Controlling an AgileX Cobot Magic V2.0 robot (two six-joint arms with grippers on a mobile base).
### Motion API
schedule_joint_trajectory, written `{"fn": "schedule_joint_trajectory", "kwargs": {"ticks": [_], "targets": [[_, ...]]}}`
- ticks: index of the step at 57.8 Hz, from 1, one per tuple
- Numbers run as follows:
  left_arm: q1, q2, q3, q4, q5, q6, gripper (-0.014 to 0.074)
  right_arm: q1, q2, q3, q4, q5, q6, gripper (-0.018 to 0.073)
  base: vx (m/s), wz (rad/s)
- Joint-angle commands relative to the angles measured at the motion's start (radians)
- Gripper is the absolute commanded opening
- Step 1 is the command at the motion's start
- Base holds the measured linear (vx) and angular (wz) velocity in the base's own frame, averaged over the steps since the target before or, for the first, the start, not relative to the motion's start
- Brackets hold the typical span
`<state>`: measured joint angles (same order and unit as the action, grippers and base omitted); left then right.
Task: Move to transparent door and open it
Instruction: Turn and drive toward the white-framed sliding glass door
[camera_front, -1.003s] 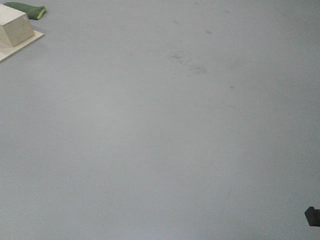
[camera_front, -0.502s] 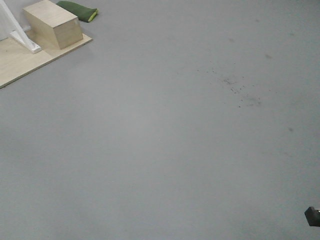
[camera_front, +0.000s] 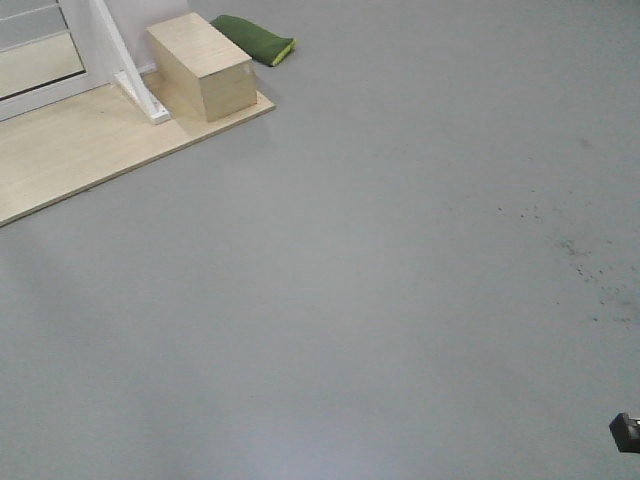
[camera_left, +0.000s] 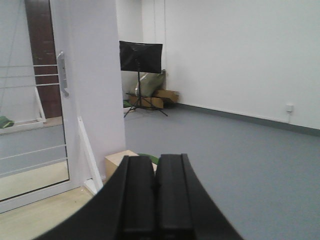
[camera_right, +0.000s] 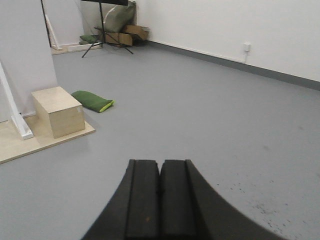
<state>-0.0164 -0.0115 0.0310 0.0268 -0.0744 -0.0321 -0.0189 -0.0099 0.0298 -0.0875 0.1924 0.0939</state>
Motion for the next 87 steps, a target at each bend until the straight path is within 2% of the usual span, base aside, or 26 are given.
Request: {"fn": "schedule_joint_trajectory", "kwargs": {"ticks": [1,41,87], "targets": [[-0.006,-0.004,0.014,-0.007,-0.083,0.000,-0.0006,-0.004,-0.015,0.005,-0.011,-0.081,0.000,-0.0009,0.57,0.41],[-0.006,-0.004,0.014,-0.007,-0.083,0.000,-0.0006,-0.004,-0.015,0.005,-0.011,-0.081,0.000,-0.0009,0.57,0.43],[-0.006,-0.004,0.014,-0.007,-0.083,0.000,-0.0006,-0.004,-0.015,0.005,-0.011,-0.081,0.000,-0.0009,0.57,0.25]]}}
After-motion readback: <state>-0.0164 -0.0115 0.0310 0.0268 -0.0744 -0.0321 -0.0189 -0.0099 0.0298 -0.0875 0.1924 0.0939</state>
